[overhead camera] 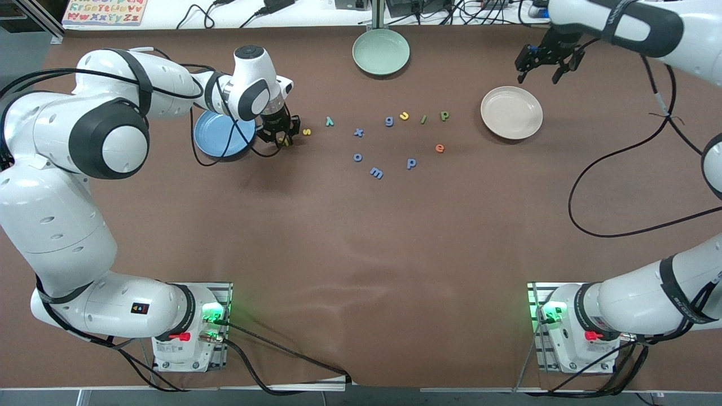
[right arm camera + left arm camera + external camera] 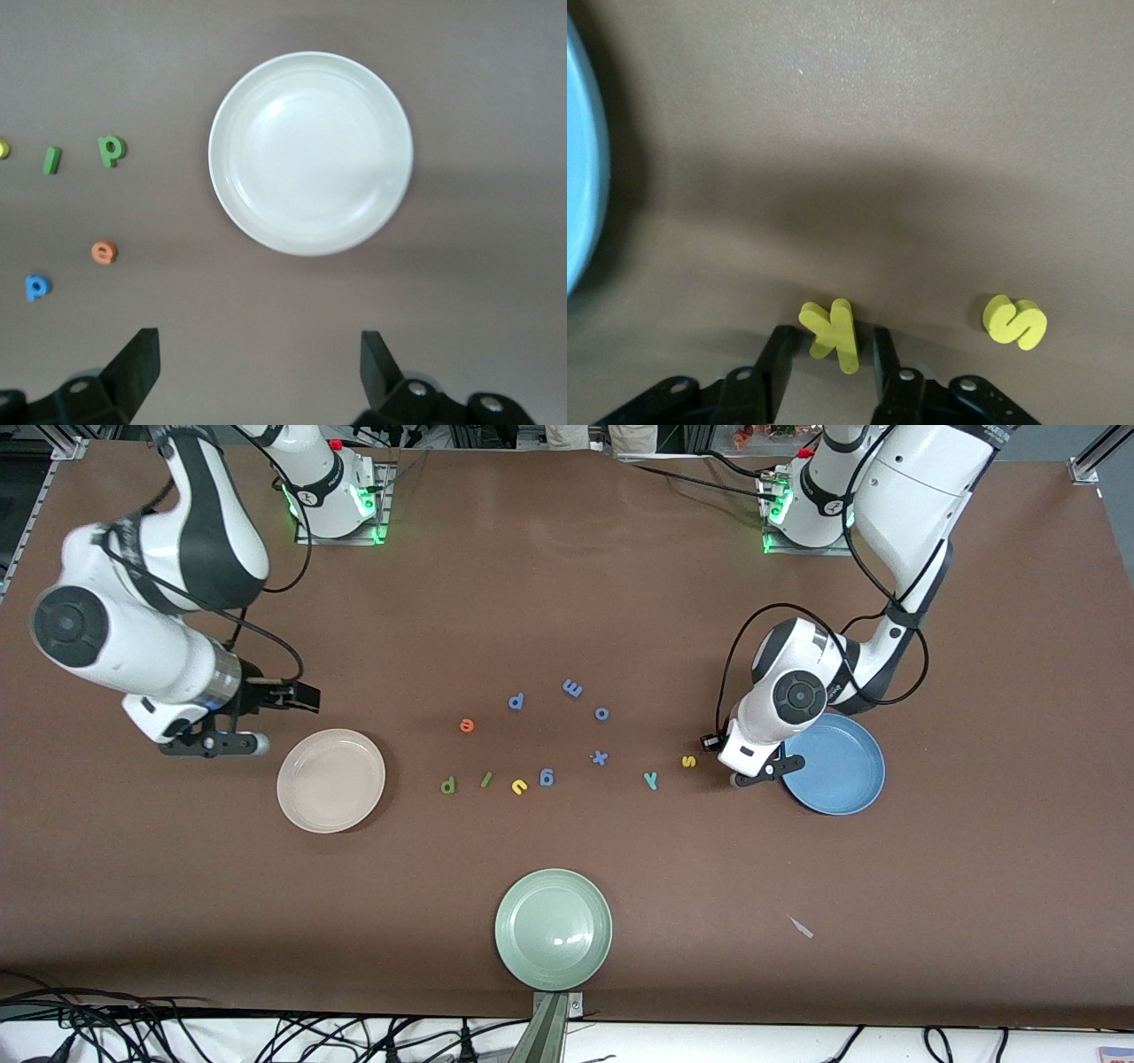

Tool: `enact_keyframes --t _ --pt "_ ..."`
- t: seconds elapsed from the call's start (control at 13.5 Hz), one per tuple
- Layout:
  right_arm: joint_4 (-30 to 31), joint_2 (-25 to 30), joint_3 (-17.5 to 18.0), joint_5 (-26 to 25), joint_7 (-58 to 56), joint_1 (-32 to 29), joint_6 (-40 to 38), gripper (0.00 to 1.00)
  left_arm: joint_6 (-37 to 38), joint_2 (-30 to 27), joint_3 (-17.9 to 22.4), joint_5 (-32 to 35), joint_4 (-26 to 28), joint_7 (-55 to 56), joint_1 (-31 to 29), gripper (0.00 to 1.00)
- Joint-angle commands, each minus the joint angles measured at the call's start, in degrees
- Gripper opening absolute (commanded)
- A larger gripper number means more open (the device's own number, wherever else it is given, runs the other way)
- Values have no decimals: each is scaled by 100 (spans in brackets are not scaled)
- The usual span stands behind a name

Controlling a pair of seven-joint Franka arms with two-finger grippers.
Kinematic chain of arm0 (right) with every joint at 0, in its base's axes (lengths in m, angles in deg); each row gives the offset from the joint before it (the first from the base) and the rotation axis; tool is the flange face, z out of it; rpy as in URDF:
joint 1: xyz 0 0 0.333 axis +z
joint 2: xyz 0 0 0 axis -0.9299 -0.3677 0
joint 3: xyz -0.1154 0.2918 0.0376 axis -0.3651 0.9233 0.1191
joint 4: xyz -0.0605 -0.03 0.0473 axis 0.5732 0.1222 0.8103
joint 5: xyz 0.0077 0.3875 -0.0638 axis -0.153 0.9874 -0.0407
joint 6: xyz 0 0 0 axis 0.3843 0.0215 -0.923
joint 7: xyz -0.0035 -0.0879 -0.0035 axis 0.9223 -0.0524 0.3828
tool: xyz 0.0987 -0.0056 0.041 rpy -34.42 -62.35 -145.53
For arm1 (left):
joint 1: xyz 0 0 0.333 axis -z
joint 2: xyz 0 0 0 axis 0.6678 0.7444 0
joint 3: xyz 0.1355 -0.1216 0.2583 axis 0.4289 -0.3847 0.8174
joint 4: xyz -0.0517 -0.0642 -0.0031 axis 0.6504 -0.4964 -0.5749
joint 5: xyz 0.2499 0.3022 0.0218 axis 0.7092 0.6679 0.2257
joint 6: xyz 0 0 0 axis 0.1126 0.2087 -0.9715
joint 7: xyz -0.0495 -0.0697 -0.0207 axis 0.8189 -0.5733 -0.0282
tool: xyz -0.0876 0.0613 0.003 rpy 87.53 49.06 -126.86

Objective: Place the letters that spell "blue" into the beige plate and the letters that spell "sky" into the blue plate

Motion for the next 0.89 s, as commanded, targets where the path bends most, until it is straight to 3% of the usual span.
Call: enact_keyframes --t 0.0,0.37,0.67,0.74,0.81 --pt "391 -127 15 79 436 329 796 100 17 -65 8 180 -27 85 -47 4" --pt "419 -574 15 79 1448 882 1483 100 1438 -610 43 496 -571 23 -134 0" --pt "383 -1049 6 61 2204 1401 2099 100 1574 -567 34 1443 -564 -554 -748 0" --pt "383 -1102 6 61 2266 1437 2144 100 1556 -523 17 1515 -564 -765 -976 2" --pt "392 -1129 6 61 2302 1481 2162 100 1547 -488 -1 1516 -564 -898 -1065 14"
